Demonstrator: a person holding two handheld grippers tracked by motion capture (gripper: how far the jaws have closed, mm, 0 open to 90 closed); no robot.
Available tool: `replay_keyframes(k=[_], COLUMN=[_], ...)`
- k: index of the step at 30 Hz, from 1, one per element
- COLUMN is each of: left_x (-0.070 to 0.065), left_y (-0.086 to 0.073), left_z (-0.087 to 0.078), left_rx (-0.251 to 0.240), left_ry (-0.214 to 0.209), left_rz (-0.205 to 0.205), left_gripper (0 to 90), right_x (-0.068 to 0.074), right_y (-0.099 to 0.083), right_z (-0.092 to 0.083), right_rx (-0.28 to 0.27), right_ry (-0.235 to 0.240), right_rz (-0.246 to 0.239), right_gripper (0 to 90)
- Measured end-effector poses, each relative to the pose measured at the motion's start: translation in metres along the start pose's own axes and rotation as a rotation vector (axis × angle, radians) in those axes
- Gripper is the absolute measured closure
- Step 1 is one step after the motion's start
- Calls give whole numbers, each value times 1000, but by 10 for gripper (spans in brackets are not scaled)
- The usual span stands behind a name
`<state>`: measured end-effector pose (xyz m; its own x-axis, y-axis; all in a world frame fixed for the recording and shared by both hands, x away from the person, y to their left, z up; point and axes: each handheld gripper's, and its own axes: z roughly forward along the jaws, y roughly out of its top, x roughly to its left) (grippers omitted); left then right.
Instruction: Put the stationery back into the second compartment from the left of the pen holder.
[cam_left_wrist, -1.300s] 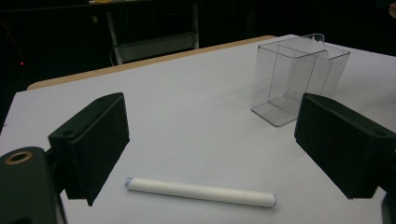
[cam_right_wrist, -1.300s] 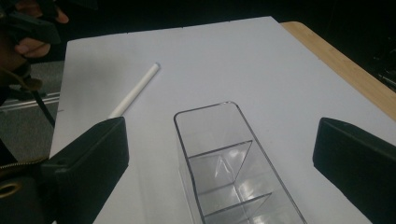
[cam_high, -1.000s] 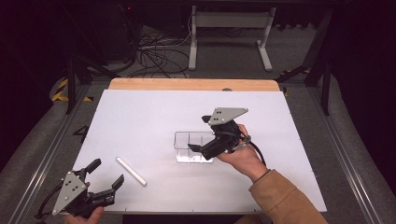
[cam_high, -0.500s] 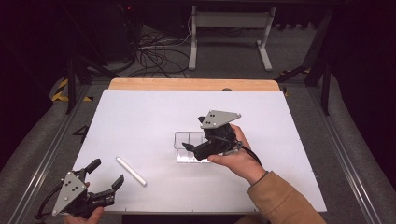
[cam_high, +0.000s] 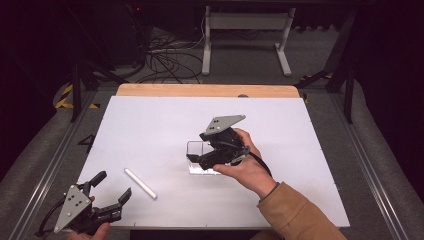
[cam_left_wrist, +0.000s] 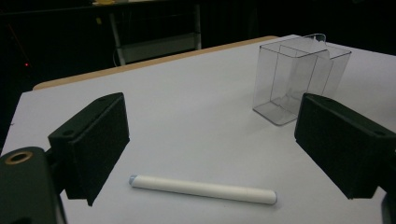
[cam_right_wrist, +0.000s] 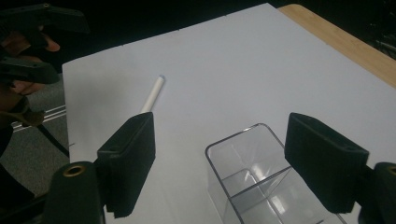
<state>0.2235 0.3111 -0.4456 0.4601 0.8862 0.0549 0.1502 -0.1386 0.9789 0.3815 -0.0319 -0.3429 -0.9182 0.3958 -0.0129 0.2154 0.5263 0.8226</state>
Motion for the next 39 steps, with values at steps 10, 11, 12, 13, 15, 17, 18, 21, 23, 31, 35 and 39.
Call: replay_keyframes(k=[10, 11, 12, 13, 15, 17, 18, 21, 23, 31, 35, 39], left_x=[0, 0, 0, 0, 0, 1, 1, 1, 1, 4, 5, 5], left_y=[-1, -1, -1, -1, -1, -1, -1, -1, -1, -1, -2, -1], left_z=[-3, -3, -3, -3, -4, -4, -4, -4, -4, -6, -6, -7], left_rx=[-4, -4, -4, -4, -5, -5, -5, -4, -5, -29, -26, -27], left_ry=[8, 9, 9, 9, 10, 9, 9, 9, 10, -3, 1, 8], left_rz=[-2, -2, -2, -2, -3, -4, -4, -4, -6, -37, -36, -31], left_gripper=[109, 109, 109, 109, 109, 109, 109, 109, 109, 108, 108, 109], right_x=[16, 17, 18, 19, 21, 24, 26, 28, 30, 37, 44, 46], right_y=[8, 9, 10, 10, 11, 12, 13, 14, 14, 12, 12, 12], right_z=[17, 19, 22, 25, 30, 34, 37, 42, 46, 70, 85, 99], right_rx=[-11, -5, 5, 9, 17, 21, 27, 37, 45, 69, 98, 135], right_ry=[-27, -25, -20, -16, -1, 3, 7, 4, 6, 72, 50, 38], right_rz=[-23, -24, -25, -18, -14, -12, -15, -21, -18, 79, 72, 99], right_gripper=[264, 264, 263, 260, 247, 247, 247, 280, 282, 360, 380, 396])
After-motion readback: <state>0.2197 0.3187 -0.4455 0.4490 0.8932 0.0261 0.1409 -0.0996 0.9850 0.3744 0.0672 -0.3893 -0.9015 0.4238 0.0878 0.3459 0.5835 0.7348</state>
